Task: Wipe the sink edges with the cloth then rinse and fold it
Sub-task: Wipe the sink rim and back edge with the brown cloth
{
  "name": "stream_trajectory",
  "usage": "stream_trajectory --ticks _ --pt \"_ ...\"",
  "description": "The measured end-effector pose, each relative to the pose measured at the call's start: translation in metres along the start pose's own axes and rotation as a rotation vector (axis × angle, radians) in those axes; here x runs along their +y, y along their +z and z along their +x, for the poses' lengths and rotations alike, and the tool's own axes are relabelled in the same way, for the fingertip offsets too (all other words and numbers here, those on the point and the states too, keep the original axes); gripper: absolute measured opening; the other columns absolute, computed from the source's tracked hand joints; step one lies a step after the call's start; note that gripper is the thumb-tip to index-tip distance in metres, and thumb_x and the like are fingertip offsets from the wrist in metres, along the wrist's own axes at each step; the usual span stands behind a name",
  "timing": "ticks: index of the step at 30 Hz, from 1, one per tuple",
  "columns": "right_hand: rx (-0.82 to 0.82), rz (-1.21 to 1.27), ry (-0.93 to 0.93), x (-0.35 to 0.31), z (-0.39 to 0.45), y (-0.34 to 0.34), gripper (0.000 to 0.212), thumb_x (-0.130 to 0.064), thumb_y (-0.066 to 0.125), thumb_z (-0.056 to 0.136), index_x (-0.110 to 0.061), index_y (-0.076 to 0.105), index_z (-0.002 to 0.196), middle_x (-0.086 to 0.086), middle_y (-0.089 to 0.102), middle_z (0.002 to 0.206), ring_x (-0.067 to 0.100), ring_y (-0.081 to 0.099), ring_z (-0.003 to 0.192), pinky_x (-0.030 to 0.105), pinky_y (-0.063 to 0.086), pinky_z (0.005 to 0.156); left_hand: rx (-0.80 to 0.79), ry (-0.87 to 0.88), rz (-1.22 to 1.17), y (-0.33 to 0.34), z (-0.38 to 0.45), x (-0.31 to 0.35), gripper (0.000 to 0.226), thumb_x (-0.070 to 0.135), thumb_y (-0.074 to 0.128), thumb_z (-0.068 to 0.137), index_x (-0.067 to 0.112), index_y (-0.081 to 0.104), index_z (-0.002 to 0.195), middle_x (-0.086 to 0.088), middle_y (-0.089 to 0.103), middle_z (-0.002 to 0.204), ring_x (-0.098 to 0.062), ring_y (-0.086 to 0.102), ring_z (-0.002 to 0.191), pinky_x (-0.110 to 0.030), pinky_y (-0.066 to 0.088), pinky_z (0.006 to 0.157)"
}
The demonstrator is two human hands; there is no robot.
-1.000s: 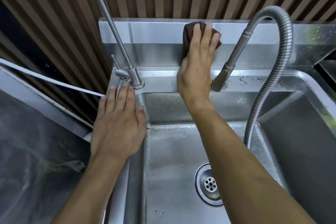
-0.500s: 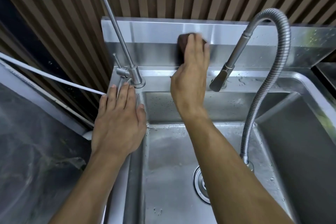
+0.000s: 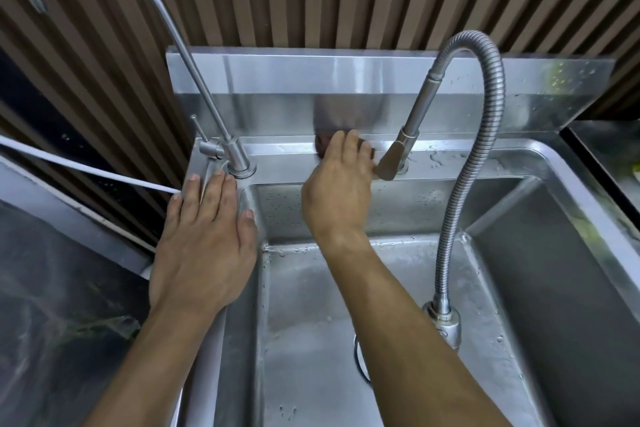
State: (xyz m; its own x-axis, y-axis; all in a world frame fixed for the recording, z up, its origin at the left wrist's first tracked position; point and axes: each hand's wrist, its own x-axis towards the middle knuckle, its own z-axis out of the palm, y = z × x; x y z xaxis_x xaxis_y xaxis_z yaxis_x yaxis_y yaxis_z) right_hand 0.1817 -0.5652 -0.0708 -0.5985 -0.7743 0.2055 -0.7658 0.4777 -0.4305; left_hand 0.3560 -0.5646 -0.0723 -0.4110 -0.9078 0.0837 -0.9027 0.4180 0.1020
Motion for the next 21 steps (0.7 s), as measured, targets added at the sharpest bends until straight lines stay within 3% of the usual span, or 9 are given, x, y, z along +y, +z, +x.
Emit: stream_trajectory --ticks 3,6,8,10,13,16,19,21 --pt "-0.029 0.06 -0.185 -0.001 -0.011 0.009 0.044 -0.006 0.046 0.093 -0.011 0.057 0.136 0.009 0.052 0.149 0.037 0.04 0.139 0.058 0.034 0.113 -0.004 0.002 -0.005 0.0 0.0 0.0 0.073 0.046 0.006 0.102 0.011 0.024 0.163 -0.005 0.022 0.171 -0.027 0.01 0.159 -0.046 0.009 0.129" --pt "-0.023 0.099 -0.144 0.013 -0.01 0.008 0.042 -0.017 0.041 0.106 -0.021 0.05 0.146 0.004 0.036 0.164 0.034 0.02 0.155 0.062 0.014 0.124 -0.002 0.012 -0.014 -0.002 -0.001 -0.001 0.074 0.048 0.006 0.101 0.011 0.024 0.163 -0.004 0.021 0.171 -0.027 0.009 0.159 -0.045 0.007 0.129" --pt "0.018 0.109 -0.098 0.017 -0.009 0.006 0.043 -0.021 0.038 0.109 -0.02 0.045 0.151 0.009 0.023 0.17 0.035 0.008 0.159 0.054 0.011 0.127 -0.003 0.018 -0.022 -0.002 -0.002 0.0 0.075 0.048 0.004 0.101 0.011 0.023 0.163 -0.004 0.019 0.171 -0.026 0.007 0.16 -0.043 0.005 0.13" --pt "0.027 0.106 -0.106 0.019 -0.006 0.008 0.044 -0.022 0.037 0.11 -0.016 0.042 0.153 0.012 0.022 0.17 0.035 0.01 0.159 0.05 0.01 0.128 -0.003 0.025 -0.025 -0.002 -0.003 0.0 0.075 0.048 0.004 0.1 0.011 0.025 0.162 -0.005 0.022 0.17 -0.027 0.008 0.159 -0.043 0.005 0.13" --pt "0.009 0.114 -0.168 0.025 0.002 0.011 0.042 -0.019 0.037 0.11 -0.011 0.047 0.15 0.011 0.037 0.165 0.035 0.025 0.155 0.049 0.021 0.127 0.026 0.077 -0.087 -0.004 -0.005 0.001 0.071 0.045 0.011 0.102 0.01 0.032 0.16 -0.007 0.031 0.168 -0.028 0.015 0.158 -0.042 0.009 0.129" --pt "0.016 0.114 -0.234 0.036 0.008 0.013 0.038 -0.008 0.043 0.107 -0.008 0.052 0.144 0.01 0.048 0.157 0.034 0.035 0.15 0.048 0.033 0.121 0.094 0.184 -0.227 -0.011 -0.004 0.008 0.061 0.037 0.025 0.105 0.013 0.031 0.161 -0.002 0.029 0.168 -0.02 0.014 0.159 -0.032 0.008 0.128" --pt "0.037 0.117 -0.304 0.045 0.009 0.009 0.036 -0.002 0.051 0.103 -0.009 0.057 0.138 0.01 0.057 0.144 0.033 0.045 0.141 0.046 0.052 0.104 0.143 0.27 -0.247 -0.016 0.009 0.024 0.061 0.033 0.028 0.105 0.014 0.026 0.163 -0.001 0.023 0.17 -0.019 0.009 0.159 -0.027 0.0 0.127" --pt "0.057 0.135 -0.355 0.047 0.006 0.001 0.038 0.001 0.055 0.1 -0.01 0.058 0.136 0.007 0.059 0.134 0.029 0.052 0.129 0.044 0.056 0.093 0.139 0.293 -0.217 -0.02 0.023 0.035 0.061 0.033 0.026 0.107 0.016 0.017 0.165 0.002 0.011 0.172 -0.018 0.0 0.16 -0.025 -0.009 0.125"
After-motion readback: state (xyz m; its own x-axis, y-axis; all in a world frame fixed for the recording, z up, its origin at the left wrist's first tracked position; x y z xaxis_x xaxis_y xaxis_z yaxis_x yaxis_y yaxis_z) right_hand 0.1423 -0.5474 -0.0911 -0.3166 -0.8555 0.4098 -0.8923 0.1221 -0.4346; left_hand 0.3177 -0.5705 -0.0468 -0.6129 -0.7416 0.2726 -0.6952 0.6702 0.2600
